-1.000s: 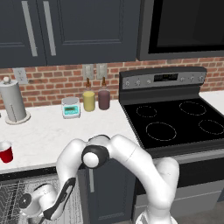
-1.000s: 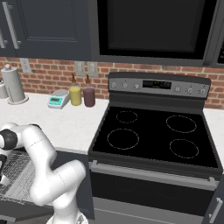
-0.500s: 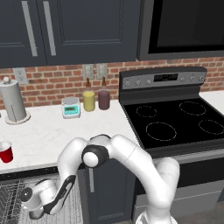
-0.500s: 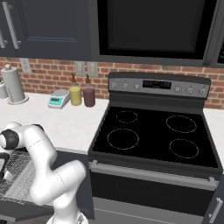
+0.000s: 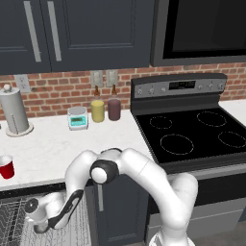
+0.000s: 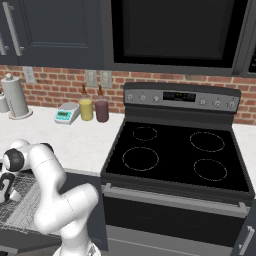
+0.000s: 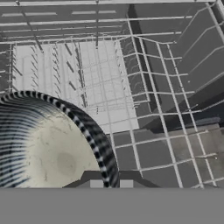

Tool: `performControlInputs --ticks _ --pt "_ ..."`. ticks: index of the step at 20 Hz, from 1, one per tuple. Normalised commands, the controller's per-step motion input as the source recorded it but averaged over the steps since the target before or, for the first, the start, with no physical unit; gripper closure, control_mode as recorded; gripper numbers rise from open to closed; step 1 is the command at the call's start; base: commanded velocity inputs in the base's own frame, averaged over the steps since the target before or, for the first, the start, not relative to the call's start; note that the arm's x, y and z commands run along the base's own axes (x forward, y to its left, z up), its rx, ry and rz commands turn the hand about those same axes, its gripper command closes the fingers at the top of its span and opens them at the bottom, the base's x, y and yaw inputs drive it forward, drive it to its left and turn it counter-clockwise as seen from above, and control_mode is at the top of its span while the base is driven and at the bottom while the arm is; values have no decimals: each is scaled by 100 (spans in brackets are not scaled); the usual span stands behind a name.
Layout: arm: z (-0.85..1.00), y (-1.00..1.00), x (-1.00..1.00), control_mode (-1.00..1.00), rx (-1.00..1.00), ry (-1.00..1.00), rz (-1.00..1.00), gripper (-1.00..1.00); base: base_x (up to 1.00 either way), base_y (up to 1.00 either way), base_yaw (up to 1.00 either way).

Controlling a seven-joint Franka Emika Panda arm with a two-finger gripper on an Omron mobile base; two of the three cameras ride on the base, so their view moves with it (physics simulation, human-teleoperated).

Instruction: Pick up the cup and bowl from the counter, place them in the dishwasher, and close the dishwasher door.

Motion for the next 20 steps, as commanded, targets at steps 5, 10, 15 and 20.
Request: performControlInputs --ticks 5,10,15,20 --pt "-34 0 0 -100 0 0 0 100 0 0 0" --pt "-38 0 0 -100 0 0 0 100 0 0 0" --pt "-29 0 0 -100 0 0 0 100 0 0 0" --pt "0 0 0 -100 0 0 0 -100 0 0 0"
